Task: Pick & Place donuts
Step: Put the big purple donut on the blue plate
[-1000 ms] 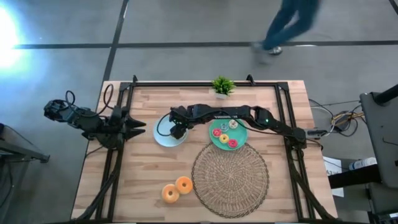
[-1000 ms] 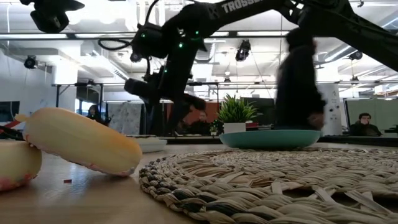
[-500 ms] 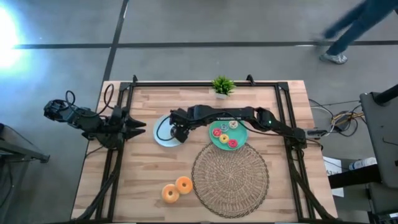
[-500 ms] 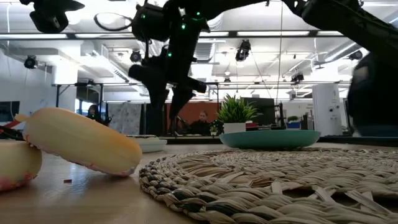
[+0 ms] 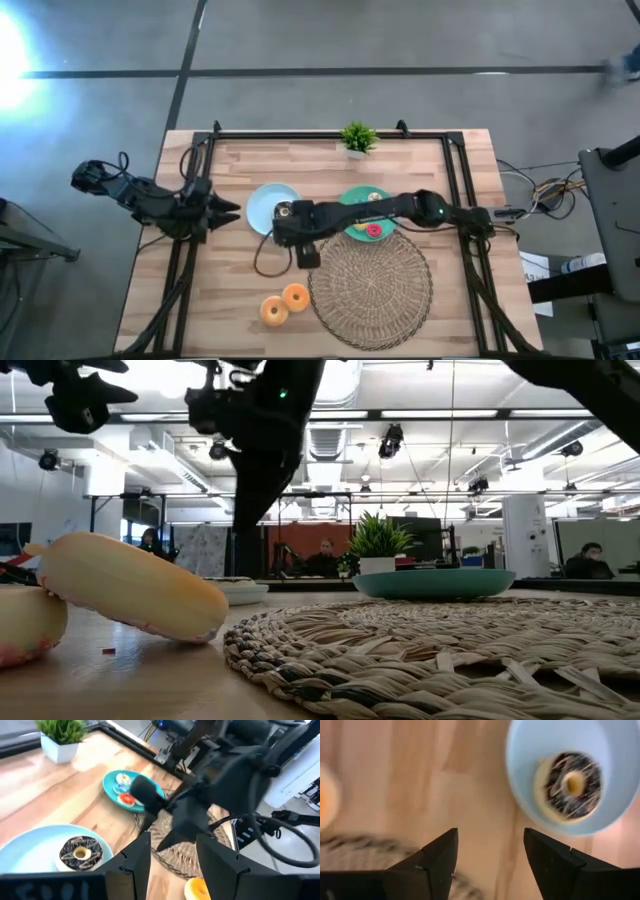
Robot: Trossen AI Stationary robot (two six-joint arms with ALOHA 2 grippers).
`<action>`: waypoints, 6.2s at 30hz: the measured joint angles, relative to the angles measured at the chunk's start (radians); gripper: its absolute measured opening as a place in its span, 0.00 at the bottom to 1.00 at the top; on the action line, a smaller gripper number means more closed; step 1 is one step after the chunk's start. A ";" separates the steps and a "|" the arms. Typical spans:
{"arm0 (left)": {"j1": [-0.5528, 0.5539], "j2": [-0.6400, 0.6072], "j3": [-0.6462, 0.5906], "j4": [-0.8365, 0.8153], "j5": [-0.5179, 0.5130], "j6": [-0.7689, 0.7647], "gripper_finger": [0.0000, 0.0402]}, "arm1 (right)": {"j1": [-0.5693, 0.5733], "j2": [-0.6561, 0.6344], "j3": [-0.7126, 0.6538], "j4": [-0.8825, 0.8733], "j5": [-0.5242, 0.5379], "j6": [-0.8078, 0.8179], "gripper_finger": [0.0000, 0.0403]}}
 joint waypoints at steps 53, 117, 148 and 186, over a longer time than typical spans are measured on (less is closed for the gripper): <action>-0.052 0.120 -0.010 0.099 0.004 -0.024 0.33 | 0.388 -0.024 -0.316 0.547 0.264 0.383 0.65; -0.053 0.047 0.048 -0.252 -0.101 -0.018 0.33 | -0.285 -0.153 -0.588 1.219 -0.467 1.118 0.06; -0.046 0.109 -0.141 -0.069 -0.340 -0.028 0.33 | -0.400 0.043 -0.307 0.929 -0.625 1.166 0.31; -0.045 0.118 -0.147 -0.080 -0.885 -0.046 0.34 | -0.393 0.010 -0.162 1.175 -0.263 1.533 0.06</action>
